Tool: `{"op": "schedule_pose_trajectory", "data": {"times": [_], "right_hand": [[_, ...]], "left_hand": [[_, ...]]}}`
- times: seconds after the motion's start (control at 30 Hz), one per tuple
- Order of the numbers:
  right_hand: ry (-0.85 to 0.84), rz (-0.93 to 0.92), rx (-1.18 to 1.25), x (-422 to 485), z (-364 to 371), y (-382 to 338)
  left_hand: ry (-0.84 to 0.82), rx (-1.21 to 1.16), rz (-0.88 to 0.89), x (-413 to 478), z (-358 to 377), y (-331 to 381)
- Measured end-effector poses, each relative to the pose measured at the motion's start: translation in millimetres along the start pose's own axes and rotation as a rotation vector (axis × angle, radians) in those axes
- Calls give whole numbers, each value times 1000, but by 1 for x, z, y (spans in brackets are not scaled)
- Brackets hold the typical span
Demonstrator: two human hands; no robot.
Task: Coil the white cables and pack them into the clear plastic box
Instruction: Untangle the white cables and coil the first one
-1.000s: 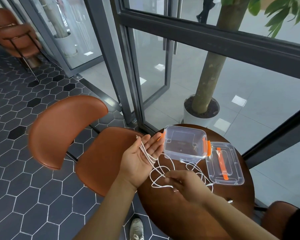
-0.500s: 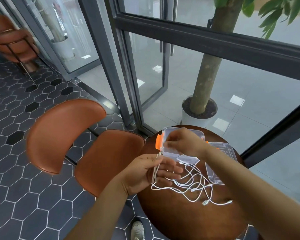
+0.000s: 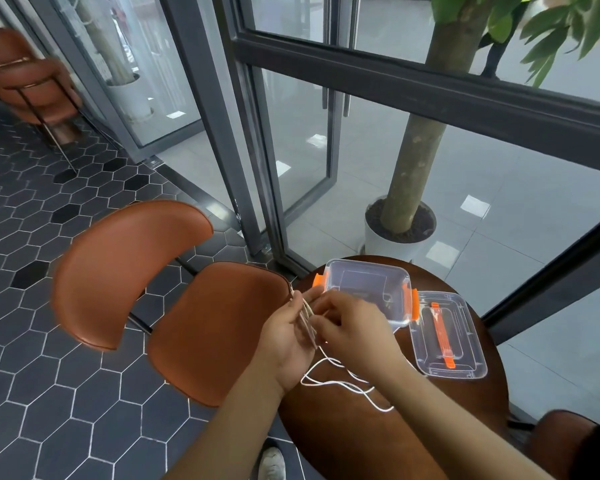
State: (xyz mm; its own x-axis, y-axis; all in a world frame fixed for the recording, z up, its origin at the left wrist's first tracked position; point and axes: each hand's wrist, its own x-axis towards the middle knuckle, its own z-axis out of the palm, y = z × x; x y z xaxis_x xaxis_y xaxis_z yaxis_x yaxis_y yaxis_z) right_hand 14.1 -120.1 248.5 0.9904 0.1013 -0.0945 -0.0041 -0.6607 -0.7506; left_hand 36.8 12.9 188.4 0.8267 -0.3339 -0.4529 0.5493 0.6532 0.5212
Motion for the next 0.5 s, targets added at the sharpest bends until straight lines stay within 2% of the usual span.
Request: {"op": "schedule_pose_trajectory", "data": {"times": [0.17, 0.33, 0.4, 0.5], "right_hand": [[8, -67, 3, -19, 16, 12], [20, -150, 13, -27, 19, 41], [-39, -146, 72, -25, 18, 56], [-210, -45, 312, -16, 10, 75]], "left_hand": [[56, -123, 75, 6, 10, 7], [11, -231, 125, 1, 16, 21], [-31, -220, 130, -3, 15, 25], [-98, -147, 62, -8, 15, 25]]}}
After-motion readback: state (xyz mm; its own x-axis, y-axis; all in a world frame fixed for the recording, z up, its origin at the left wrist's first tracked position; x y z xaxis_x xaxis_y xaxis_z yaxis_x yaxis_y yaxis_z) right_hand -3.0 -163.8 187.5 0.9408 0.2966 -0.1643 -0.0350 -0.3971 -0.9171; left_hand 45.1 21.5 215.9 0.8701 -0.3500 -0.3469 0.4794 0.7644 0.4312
